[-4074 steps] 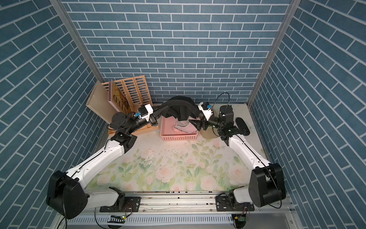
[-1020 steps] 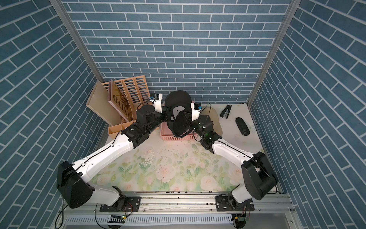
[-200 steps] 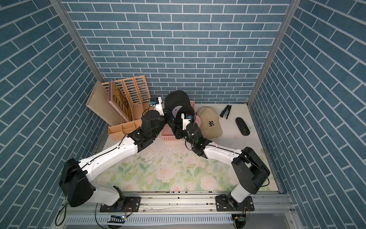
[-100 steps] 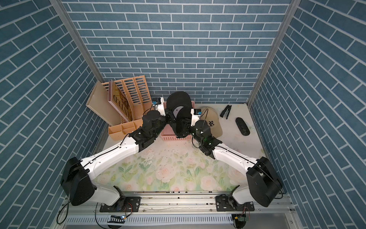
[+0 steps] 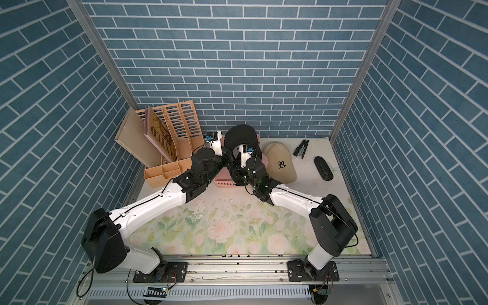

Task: Turn the baseball cap inside out
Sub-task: Turn over the baseball cap.

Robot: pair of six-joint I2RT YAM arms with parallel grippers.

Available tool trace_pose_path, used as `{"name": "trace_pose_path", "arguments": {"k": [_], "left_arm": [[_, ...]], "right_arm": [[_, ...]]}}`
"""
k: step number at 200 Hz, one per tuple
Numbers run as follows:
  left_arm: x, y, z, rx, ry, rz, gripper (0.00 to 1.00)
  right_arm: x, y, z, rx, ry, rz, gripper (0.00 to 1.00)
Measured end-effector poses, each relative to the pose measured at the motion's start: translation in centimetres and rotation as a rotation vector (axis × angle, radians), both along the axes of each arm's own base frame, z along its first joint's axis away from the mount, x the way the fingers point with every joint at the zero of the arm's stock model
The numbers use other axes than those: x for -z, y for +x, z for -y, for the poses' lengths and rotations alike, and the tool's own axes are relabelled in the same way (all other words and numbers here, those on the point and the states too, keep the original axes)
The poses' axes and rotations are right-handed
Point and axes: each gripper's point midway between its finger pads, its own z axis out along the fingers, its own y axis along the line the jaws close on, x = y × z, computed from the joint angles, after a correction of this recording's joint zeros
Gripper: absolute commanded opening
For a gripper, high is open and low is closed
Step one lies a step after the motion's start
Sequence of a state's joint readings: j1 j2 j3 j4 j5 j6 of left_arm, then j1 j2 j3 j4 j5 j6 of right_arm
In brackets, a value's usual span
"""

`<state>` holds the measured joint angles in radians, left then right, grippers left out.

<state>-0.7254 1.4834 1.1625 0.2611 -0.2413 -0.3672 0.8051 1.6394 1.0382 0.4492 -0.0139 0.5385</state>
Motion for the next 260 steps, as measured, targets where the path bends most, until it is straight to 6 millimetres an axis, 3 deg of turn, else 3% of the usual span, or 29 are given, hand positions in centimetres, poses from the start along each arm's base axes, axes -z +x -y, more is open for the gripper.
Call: {"name": "trace_pose_path", "arguments": {"k": [36,64,97,158,188,217,260], "left_arm": [[1.2,0.1,0.7,0.025,0.015,-0.027,0.0],[1.2,0.0,0.7,0.026,0.016,-0.028,0.0],[1.2,-0.2,0.6,0.029,0.017,-0.028,0.0],[1.1,-1.0,1.6,0.067,0.013,-0.029,0.0],[0.3,-1.8,1.8,0.082,-0.002,-0.023,0.0],[-0.9,-2.6,0.7,0.066,-0.017,-0.009,0.0],[-1.3,-2.5,-0.2,0.028,0.001,0.009,0.0]], "right_arm": [[1.6,0.1,0.2,-0.006,-0.007,-0.025,0.13],[2.6,1.6,2.8,0.04,-0.006,-0.044,0.13],[0.7,2.8,5.3,0.095,0.019,-0.015,0.11],[-2.4,4.1,4.7,0.117,0.059,0.039,0.05],[-1.6,5.6,5.2,0.186,0.037,0.037,0.05],[-0.6,6.7,6.5,0.249,0.007,0.025,0.04],[0.5,6.1,6.2,0.259,-0.034,0.006,0.05]]}}
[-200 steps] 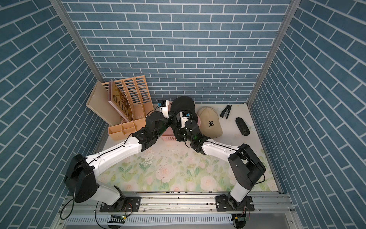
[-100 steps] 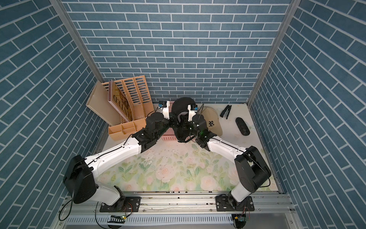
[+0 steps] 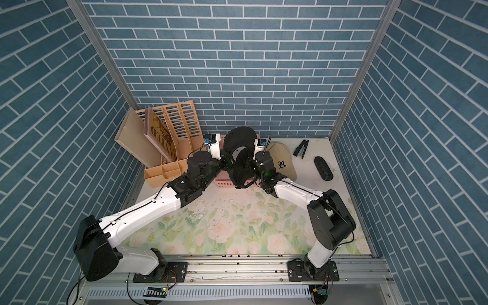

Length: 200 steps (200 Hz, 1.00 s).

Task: Turn the baseball cap inside out
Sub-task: Turn over the baseball cap.

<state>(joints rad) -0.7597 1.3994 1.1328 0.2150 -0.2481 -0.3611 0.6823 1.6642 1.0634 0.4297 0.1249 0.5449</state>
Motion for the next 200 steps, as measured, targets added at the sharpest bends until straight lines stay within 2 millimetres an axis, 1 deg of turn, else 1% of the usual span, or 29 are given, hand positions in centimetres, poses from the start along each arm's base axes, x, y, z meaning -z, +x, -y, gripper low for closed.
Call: {"name": "trace_pose_path", "arguments": {"k": [33,49,68,93,109,133,164,184,200], "left_arm": [[0.5,0.1,0.3,0.008,0.018,-0.004,0.0],[0.6,0.1,0.4,0.014,0.017,-0.005,0.0],[0.5,-0.1,0.7,0.031,0.01,-0.009,0.0],[0.6,-0.3,1.0,0.051,-0.012,-0.021,0.0],[0.5,-0.3,1.0,0.051,-0.028,-0.023,0.0],[0.5,-0.1,0.7,0.031,-0.037,-0.021,0.0],[0.7,0.1,0.3,0.011,-0.022,-0.019,0.0],[0.5,0.2,-0.1,-0.002,-0.019,-0.013,0.0],[0.1,0.2,-0.6,-0.016,-0.021,-0.004,0.0]], "right_arm": [[0.6,-2.0,-2.0,-0.049,-0.029,-0.017,0.05],[0.6,-2.3,-2.3,-0.057,-0.044,-0.015,0.03],[-0.4,-1.7,-2.0,-0.04,-0.046,0.001,0.0],[-3.0,-0.1,-1.5,-0.003,-0.003,0.051,0.0],[-3.5,0.9,-0.8,0.016,0.011,0.065,0.0],[-3.2,1.9,-0.4,0.034,0.007,0.062,0.0],[-2.3,2.1,-0.5,0.027,-0.009,0.044,0.0],[-1.7,2.2,0.0,0.031,-0.019,0.03,0.0],[-0.5,2.2,0.6,0.04,-0.038,0.007,0.0]]}}
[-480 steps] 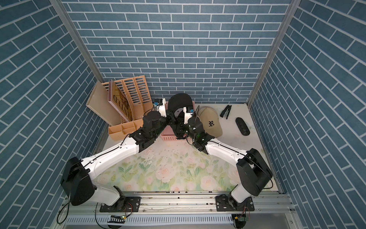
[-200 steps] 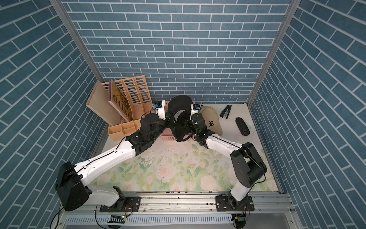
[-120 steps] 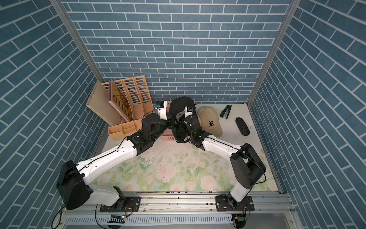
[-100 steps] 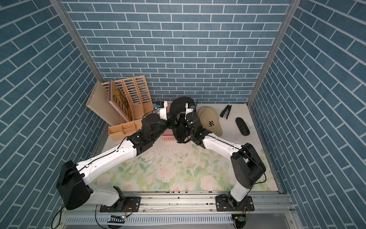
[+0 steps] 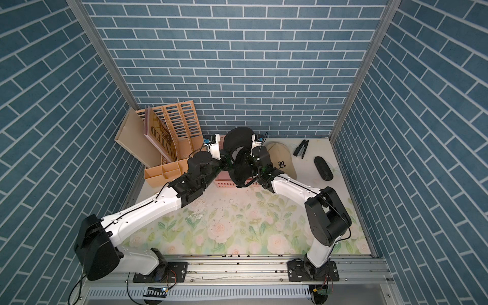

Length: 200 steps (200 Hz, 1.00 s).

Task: Turn the baseball cap inside out
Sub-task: Turn over the baseball cap.

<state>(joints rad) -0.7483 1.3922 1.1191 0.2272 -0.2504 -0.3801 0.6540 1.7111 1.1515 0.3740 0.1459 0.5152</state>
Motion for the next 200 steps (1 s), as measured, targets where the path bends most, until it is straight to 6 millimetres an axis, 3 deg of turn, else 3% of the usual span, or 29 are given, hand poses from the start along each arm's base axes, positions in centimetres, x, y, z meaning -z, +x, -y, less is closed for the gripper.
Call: {"name": "trace_pose_path", "arguments": {"k": [36,76,95,118,165,200], "left_arm": [[-1.3,-0.3,-1.0,-0.026,-0.009,0.03,0.0],[-1.7,-0.3,-1.7,-0.059,0.008,0.042,0.0],[-1.5,0.0,-1.9,-0.078,0.038,0.049,0.0],[-1.4,0.5,-1.7,-0.084,0.063,0.084,0.0],[-0.9,0.9,-0.7,-0.056,0.07,0.115,0.0],[-1.3,0.8,-0.5,-0.043,0.053,0.123,0.0]], "right_arm": [[2.2,-0.4,0.6,-0.003,-0.035,-0.052,0.0],[4.1,-0.7,-0.1,-0.052,-0.055,-0.094,0.0],[4.4,-1.2,-0.6,-0.085,-0.064,-0.106,0.17],[3.5,-1.8,-1.2,-0.125,-0.052,-0.094,0.25],[-0.9,-3.1,-3.1,-0.236,0.058,-0.009,0.0],[-2.9,-3.6,-5.1,-0.326,0.156,0.052,0.0]]}}
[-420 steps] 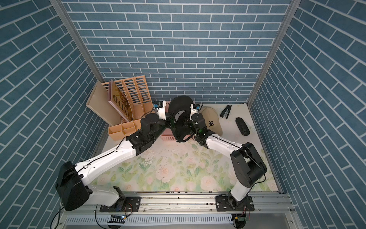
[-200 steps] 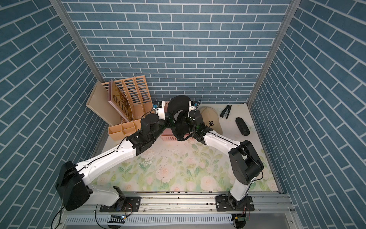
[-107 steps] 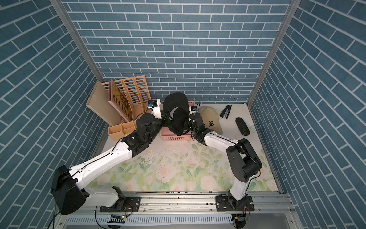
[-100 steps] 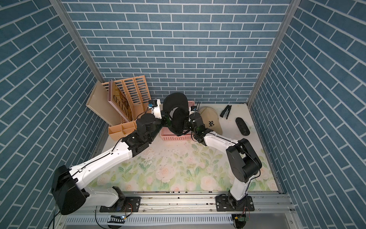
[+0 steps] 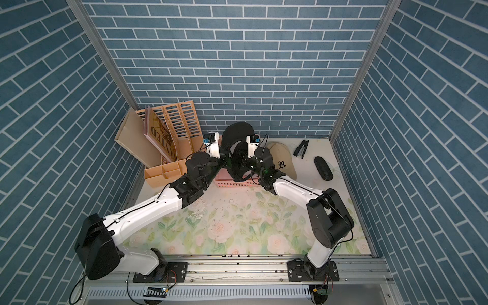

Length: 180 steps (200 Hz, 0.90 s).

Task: Turn the baseball cap inside out
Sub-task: Turn over the baseball cap.

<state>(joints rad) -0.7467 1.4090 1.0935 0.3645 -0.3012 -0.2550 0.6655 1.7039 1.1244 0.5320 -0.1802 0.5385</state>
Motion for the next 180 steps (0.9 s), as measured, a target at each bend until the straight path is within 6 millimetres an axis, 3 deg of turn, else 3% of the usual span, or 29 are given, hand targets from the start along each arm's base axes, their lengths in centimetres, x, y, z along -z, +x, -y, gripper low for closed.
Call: {"name": "trace_pose_path", "arguments": {"k": [23,70,98,149,165,180], "left_arm": [[-0.1,-0.1,0.3,0.017,-0.023,-0.004,0.0],[-0.2,0.6,-0.4,0.021,-0.054,-0.011,0.0],[-0.1,0.9,-0.8,0.02,-0.053,-0.016,0.0],[0.1,0.9,-1.0,0.031,-0.04,-0.027,0.0],[0.1,0.7,-0.8,0.045,-0.033,-0.026,0.0],[0.0,0.5,-0.7,0.058,-0.013,-0.019,0.0]], "right_arm": [[-0.1,-0.6,-2.0,-0.078,0.045,0.018,0.0],[-0.1,-4.2,-5.4,-0.275,0.058,0.031,0.0],[1.6,-5.5,-6.2,-0.354,0.002,0.016,0.0],[5.6,-5.8,-5.2,-0.341,-0.1,-0.069,0.0],[5.3,-5.5,-3.9,-0.3,-0.117,-0.078,0.02],[3.6,-4.7,-1.7,-0.235,-0.113,-0.065,0.15]]}}
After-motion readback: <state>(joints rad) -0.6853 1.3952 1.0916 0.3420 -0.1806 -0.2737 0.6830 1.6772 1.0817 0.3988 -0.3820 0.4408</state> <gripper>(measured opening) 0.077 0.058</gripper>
